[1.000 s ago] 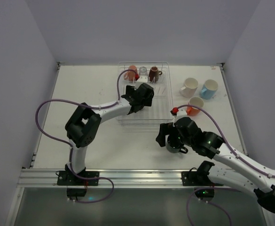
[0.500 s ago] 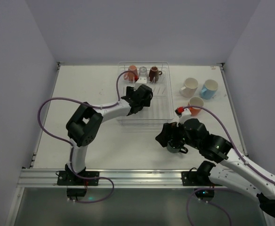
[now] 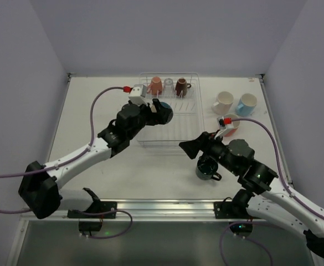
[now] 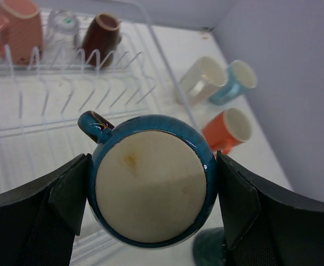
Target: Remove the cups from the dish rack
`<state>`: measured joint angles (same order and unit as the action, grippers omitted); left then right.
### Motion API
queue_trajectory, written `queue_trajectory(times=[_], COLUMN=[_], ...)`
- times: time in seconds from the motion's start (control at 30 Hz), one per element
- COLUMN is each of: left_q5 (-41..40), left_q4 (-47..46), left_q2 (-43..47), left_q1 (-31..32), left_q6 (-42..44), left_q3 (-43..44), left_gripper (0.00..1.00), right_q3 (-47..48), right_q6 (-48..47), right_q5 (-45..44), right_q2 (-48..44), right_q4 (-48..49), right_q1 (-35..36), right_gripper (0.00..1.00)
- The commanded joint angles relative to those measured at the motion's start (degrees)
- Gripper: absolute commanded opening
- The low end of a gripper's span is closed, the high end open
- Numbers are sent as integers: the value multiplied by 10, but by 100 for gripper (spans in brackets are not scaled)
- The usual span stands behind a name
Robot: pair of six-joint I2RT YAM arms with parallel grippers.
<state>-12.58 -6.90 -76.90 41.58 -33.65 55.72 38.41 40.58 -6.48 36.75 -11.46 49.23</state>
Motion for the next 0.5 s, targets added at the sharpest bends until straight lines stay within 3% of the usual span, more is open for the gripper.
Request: queue_trajectory(times=[0.0, 0.07, 0.17, 0.27, 0.47], left_q5=[122, 150, 165, 187, 219], left_q4=[-147, -177, -215, -234, -268], left_q2=[82, 125, 162, 187, 215], left_q1=[-9, -11, -12, -14, -13], left_q6=[-70, -94, -135, -179, -239], left_q3=[-50, -75, -101, -116, -132], left_gripper=[28, 27, 26, 26, 26], right_q3=[2, -9, -4, 53, 66], right_q6=[22, 41, 27, -7, -16], right_q5=[13, 41, 101, 160, 172], right_q2=[22, 17, 33, 83, 105], right_q4=[136, 192, 261, 239, 263], right_q1=[2, -5, -14, -15, -16], right_gripper=[73, 66, 67, 71, 72])
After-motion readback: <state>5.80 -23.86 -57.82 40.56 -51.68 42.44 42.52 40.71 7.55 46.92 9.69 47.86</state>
